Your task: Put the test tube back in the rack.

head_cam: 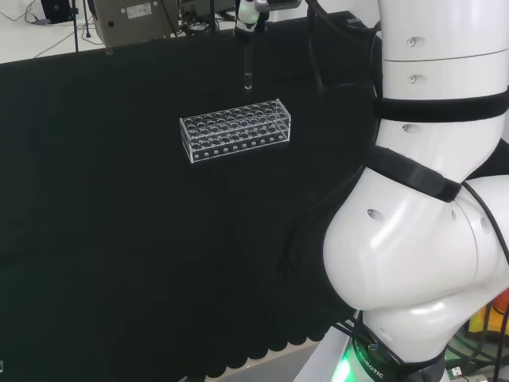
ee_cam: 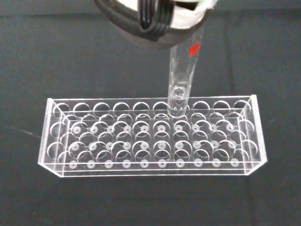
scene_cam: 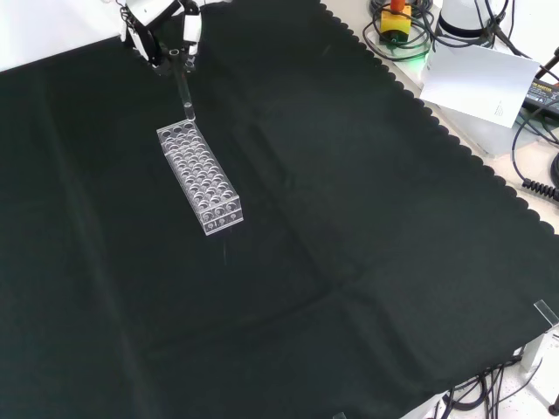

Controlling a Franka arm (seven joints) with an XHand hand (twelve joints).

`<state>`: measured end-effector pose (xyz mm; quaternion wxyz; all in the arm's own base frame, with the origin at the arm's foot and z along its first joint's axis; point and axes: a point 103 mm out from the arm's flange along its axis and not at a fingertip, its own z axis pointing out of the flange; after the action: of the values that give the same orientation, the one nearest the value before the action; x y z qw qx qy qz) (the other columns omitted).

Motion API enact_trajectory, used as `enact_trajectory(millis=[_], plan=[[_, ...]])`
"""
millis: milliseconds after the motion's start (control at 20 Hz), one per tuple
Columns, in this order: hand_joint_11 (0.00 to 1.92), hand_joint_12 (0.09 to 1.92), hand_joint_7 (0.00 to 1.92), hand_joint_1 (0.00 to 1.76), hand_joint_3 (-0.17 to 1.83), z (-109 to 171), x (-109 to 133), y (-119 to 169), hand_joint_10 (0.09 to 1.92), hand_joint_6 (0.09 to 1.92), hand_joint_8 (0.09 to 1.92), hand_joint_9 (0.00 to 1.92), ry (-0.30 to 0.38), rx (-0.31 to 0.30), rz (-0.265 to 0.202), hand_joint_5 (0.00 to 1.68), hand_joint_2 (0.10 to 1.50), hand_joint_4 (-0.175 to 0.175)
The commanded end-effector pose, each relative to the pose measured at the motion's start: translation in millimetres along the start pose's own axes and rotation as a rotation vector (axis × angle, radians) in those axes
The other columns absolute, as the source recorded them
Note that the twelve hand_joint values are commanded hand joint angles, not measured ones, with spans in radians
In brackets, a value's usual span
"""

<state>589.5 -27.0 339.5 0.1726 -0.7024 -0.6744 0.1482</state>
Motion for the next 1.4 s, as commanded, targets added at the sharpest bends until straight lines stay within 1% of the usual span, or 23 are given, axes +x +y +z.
enact_trajectory(millis=[50, 350, 600, 850, 1100, 1400], plan=[[0.69, 1.23, 1.36, 1.42, 0.0, 4.7, -1.1, 3.0, 0.11, 0.3, 0.72, 1.39, 0.001, 0.014, -0.002, 1.28, 0.97, -0.175], [0.69, 1.23, 1.36, 1.42, 0.0, 21.8, -15.1, 5.1, 0.11, 0.3, 0.72, 1.39, 0.02, 0.033, 0.01, 1.28, 0.97, -0.175], [0.69, 1.23, 1.36, 1.42, 0.0, 37.9, -20.9, 10.8, 0.1, 0.3, 0.72, 1.39, 0.047, 0.047, 0.007, 1.28, 0.97, -0.175], [0.69, 1.23, 1.36, 1.42, 0.0, 48.5, -21.1, 15.5, 0.1, 0.3, 0.72, 1.39, 0.06, 0.053, 0.0, 1.28, 0.97, -0.175], [0.69, 1.23, 1.36, 1.42, 0.0, 50.8, -20.5, 16.9, 0.1, 0.3, 0.72, 1.39, 0.062, 0.062, -0.001, 1.29, 0.97, -0.175], [0.69, 1.23, 1.36, 1.42, 0.0, 68.3, -17.1, 25.5, 0.1, 0.3, 0.72, 1.39, 0.063, 0.075, -0.001, 1.29, 0.97, -0.175]])
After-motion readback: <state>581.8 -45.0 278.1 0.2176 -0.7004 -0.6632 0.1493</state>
